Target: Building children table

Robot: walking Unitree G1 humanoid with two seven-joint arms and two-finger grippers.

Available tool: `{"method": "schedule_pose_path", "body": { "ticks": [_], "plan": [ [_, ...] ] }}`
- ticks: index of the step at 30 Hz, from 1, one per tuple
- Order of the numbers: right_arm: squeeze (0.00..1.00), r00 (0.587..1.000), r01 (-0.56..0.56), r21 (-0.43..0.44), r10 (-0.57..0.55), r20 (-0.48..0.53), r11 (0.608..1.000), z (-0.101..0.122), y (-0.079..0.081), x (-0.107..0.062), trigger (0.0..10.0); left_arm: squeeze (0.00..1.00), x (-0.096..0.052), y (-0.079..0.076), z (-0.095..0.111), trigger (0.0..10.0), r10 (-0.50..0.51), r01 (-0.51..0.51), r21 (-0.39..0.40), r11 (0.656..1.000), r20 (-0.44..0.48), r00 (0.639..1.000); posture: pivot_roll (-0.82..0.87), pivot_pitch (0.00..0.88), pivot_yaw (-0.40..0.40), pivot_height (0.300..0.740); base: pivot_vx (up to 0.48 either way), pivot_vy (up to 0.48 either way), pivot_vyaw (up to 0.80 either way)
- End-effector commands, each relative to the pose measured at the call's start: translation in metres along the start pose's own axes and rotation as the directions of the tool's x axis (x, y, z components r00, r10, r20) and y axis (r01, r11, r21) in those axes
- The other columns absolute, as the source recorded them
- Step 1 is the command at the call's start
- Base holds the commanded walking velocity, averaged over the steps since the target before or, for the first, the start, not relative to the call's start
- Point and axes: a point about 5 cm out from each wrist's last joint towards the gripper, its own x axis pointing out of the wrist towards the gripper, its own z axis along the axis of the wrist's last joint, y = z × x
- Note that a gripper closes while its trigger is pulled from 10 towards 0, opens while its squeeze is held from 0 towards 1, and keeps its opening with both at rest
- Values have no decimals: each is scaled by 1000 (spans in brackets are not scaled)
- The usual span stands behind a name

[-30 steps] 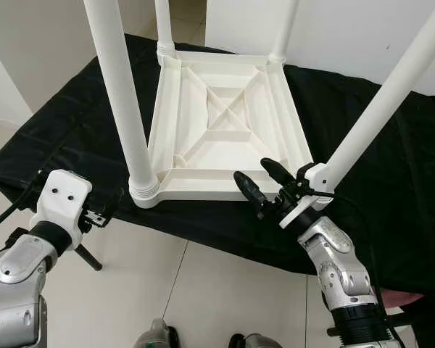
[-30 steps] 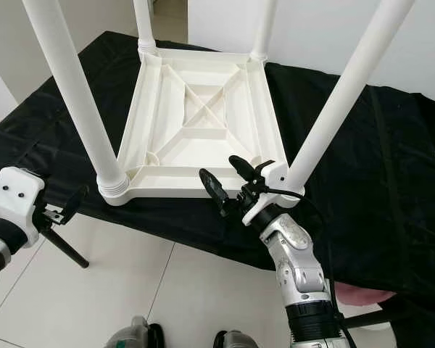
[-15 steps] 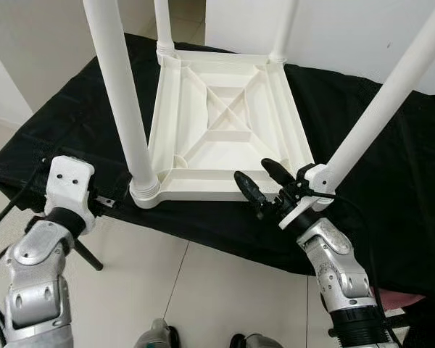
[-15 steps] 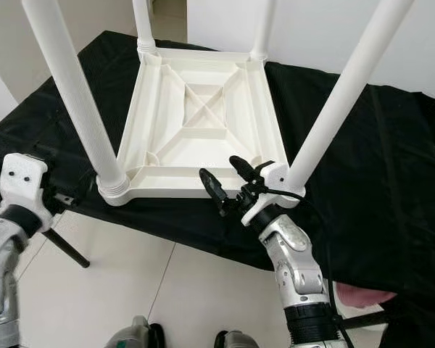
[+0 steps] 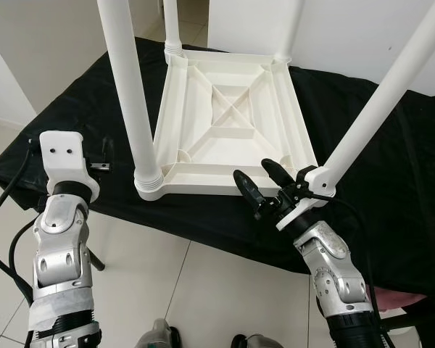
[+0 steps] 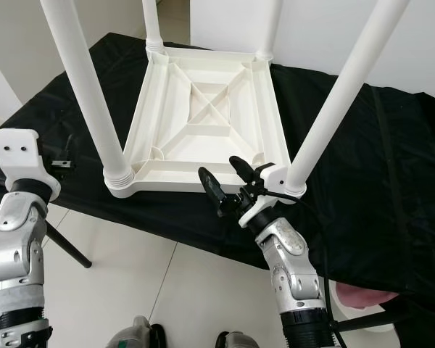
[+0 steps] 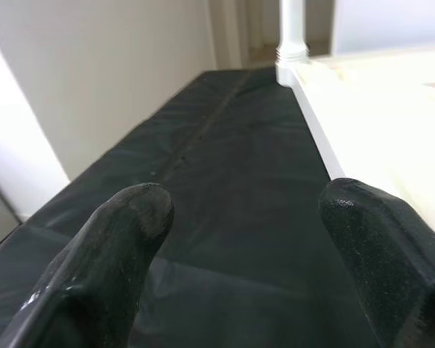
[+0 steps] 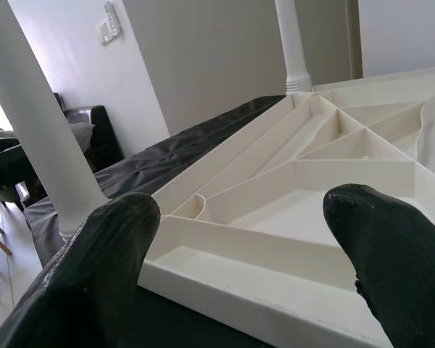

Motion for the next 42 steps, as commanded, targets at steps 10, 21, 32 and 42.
{"method": "schedule_pose_path", "body": {
  "ticks": [10,21,32,42],
  "plan": [
    [0,1000,21,-4,-21,-2,1000,2,0,-3,10000,0,6,3,-6,10000,-2,2,27,1000,-7,1000,-55,108,25,740,0,0,0],
    [0,987,163,-13,-163,-11,987,0,8,-13,10000,0,38,-34,-4,10000,-62,63,-40,997,30,998,-84,129,26,740,0,0,0],
    [0,951,291,-110,-300,-77,950,-6,-5,-29,10000,0,50,-58,2,10000,-218,225,-81,971,82,972,-114,135,36,740,0,0,0],
    [0,892,400,-247,-437,-116,883,-8,-32,-33,10000,0,19,-103,16,10000,-638,659,-109,744,177,750,-127,128,46,740,0,0,0]
  ]
}}
